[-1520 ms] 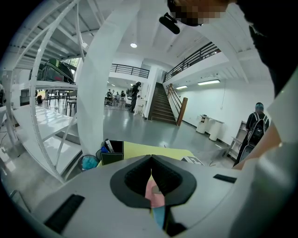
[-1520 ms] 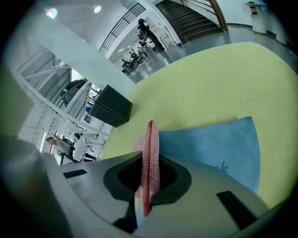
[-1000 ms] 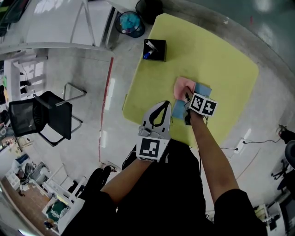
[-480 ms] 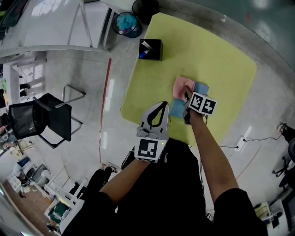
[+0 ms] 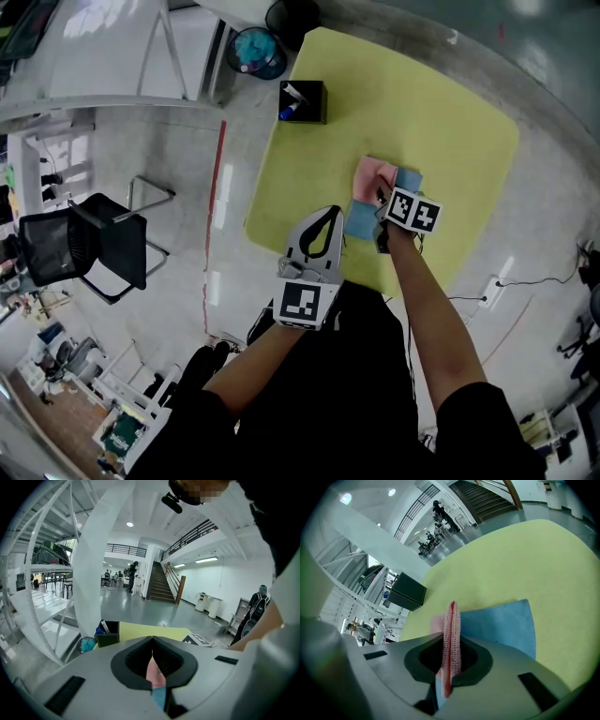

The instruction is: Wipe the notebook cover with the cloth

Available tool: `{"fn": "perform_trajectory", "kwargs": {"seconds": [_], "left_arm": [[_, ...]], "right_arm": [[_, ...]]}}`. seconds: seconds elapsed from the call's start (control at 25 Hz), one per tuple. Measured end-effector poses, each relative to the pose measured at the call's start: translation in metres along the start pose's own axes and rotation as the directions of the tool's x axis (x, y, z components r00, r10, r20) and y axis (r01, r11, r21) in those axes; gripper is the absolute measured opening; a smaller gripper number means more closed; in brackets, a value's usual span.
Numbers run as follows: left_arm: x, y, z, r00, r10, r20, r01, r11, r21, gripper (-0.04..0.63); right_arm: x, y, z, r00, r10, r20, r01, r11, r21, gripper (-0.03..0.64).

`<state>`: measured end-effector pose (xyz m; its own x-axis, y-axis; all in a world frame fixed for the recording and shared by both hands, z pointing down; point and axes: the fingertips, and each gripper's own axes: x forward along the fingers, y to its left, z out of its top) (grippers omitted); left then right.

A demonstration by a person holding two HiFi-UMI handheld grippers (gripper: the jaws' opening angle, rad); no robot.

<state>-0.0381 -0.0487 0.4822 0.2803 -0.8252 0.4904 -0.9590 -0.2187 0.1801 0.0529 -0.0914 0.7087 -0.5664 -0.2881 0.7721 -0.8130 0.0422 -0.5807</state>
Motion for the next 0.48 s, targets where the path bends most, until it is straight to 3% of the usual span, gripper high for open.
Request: {"fn": "perform_trajectory", "kwargs": {"seconds": [0.48], "left_arm": [[0.0005, -0.0092, -0.0037, 1.0, -0.019, -0.023, 0.019, 1.0, 0.015, 0.014]], "right_arm": [[-0.0075, -0.0092, 0.0003, 1.0, -0.002, 0.012, 0.002, 1.0, 0.019, 0.037]]}}
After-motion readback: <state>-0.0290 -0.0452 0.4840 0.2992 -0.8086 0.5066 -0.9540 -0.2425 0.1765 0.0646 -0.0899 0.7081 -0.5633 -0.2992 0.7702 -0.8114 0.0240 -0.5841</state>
